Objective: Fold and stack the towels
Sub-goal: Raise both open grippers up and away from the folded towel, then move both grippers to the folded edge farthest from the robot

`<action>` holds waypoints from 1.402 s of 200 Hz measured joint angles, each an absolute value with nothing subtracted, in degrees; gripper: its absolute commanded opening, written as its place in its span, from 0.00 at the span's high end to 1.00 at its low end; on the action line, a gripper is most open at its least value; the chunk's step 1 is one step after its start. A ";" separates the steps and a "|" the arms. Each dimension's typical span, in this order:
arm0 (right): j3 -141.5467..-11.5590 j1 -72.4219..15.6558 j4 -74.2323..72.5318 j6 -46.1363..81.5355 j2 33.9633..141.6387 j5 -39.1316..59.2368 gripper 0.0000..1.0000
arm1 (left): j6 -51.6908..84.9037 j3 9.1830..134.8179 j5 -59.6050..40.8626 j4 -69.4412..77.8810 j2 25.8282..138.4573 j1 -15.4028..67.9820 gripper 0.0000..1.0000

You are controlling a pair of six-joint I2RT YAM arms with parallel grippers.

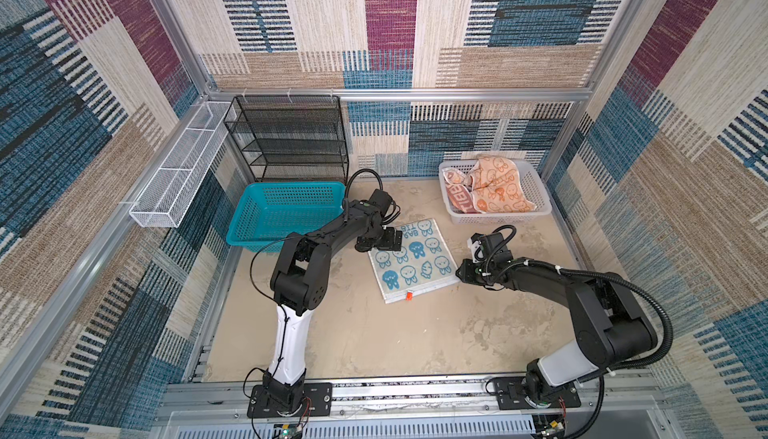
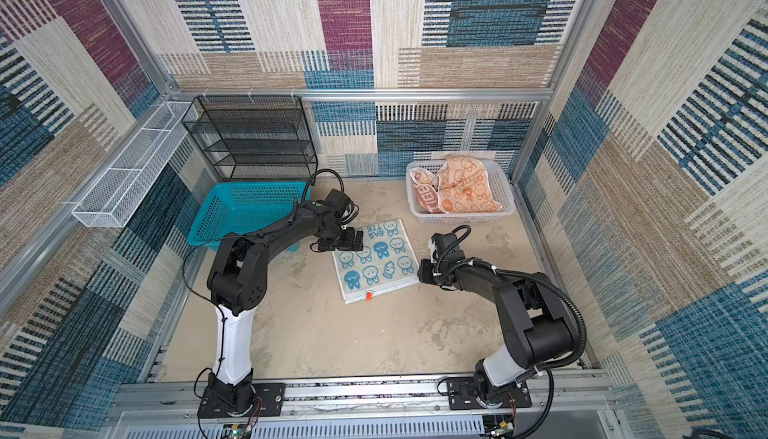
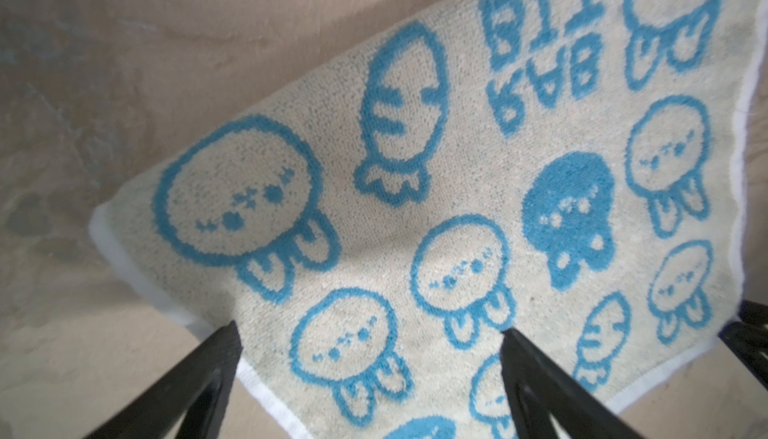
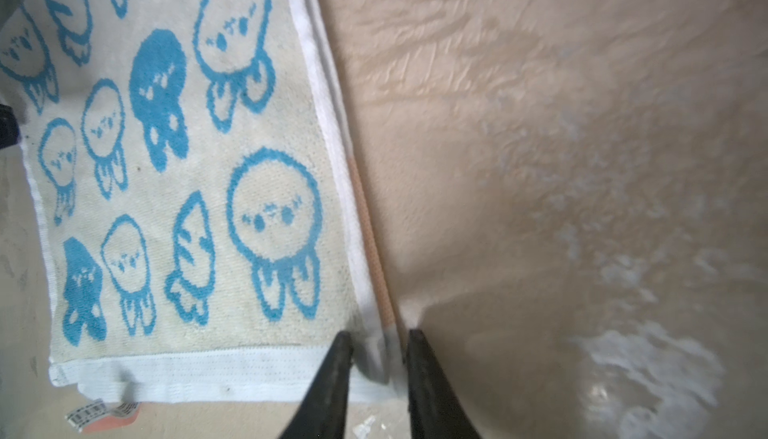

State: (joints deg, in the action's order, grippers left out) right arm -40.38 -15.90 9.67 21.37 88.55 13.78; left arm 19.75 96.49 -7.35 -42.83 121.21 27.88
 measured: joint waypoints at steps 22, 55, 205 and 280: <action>-41.54 -16.01 11.53 21.34 86.11 12.80 0.32 | 19.66 95.92 -8.23 -42.13 118.34 27.88 0.00; -45.52 -16.08 11.25 20.95 82.02 14.13 0.01 | 19.49 90.56 -9.39 -36.56 110.98 27.88 0.00; -37.58 -19.55 -2.72 23.00 89.45 24.88 0.01 | 26.96 81.91 -15.46 -25.87 115.42 26.52 0.00; -31.73 -24.03 7.86 27.99 72.53 21.30 0.01 | 26.79 73.87 -15.79 -25.67 107.20 29.76 0.00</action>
State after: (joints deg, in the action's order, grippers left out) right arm -31.73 -24.03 7.86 27.99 72.53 21.30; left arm 26.79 73.87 -15.79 -25.67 107.20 29.76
